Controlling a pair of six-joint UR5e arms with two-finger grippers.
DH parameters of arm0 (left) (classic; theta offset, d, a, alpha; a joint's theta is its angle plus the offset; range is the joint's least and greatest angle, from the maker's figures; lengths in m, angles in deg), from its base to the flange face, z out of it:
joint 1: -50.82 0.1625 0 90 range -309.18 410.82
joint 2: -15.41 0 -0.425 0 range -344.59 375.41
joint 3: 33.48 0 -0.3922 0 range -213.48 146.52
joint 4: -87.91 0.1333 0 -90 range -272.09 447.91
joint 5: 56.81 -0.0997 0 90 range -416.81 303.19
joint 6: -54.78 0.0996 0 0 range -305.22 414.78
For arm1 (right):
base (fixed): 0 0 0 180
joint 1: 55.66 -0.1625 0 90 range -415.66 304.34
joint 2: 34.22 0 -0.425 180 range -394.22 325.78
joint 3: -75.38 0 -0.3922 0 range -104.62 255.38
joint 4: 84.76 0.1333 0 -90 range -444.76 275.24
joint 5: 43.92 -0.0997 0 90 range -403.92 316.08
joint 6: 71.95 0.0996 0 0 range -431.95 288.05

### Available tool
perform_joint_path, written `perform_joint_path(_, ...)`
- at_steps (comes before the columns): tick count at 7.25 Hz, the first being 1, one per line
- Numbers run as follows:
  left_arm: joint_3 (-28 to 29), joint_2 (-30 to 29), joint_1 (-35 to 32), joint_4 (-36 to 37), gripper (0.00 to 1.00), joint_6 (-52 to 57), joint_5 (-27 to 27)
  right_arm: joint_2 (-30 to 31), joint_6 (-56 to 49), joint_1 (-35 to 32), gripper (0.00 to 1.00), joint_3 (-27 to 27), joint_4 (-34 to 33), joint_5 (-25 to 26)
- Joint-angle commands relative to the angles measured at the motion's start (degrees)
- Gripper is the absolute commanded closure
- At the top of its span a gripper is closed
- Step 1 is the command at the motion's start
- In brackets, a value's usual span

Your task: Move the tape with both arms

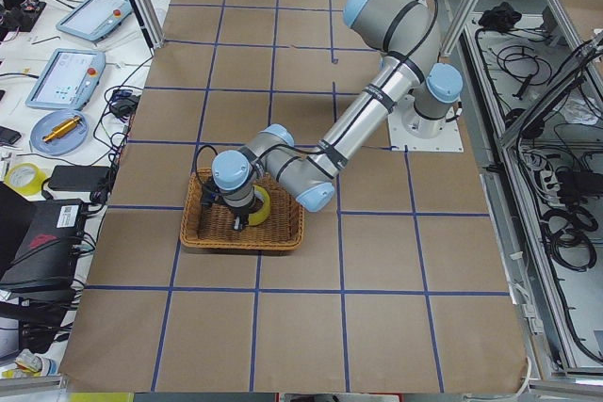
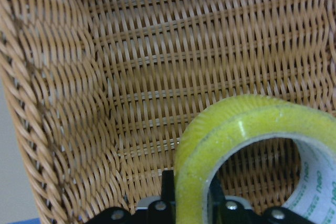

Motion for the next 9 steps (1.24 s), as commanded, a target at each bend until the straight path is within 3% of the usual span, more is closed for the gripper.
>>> perform_joint_path(1,-1.7,3.9,-2.9,-0.3,0.00,-1.9,0.6,0.1,-0.1,0.0,0.00,0.1,0.2,0.5)
perform_joint_path(5,-2.3,20.5,-19.3,-14.4,0.00,-23.0,-0.1,-0.2,-0.6,0.0,0.00,0.1,0.2,0.7)
perform_joint_path(7,-2.0,26.4,-29.9,-21.1,0.00,-45.4,0.1,-0.1,-0.4,-0.1,0.00,0.5,0.1,0.6)
perform_joint_path(9,-4.0,31.2,-39.4,-22.0,0.00,-58.1,0.0,0.1,-0.2,-0.1,0.00,1.1,-0.1,0.6)
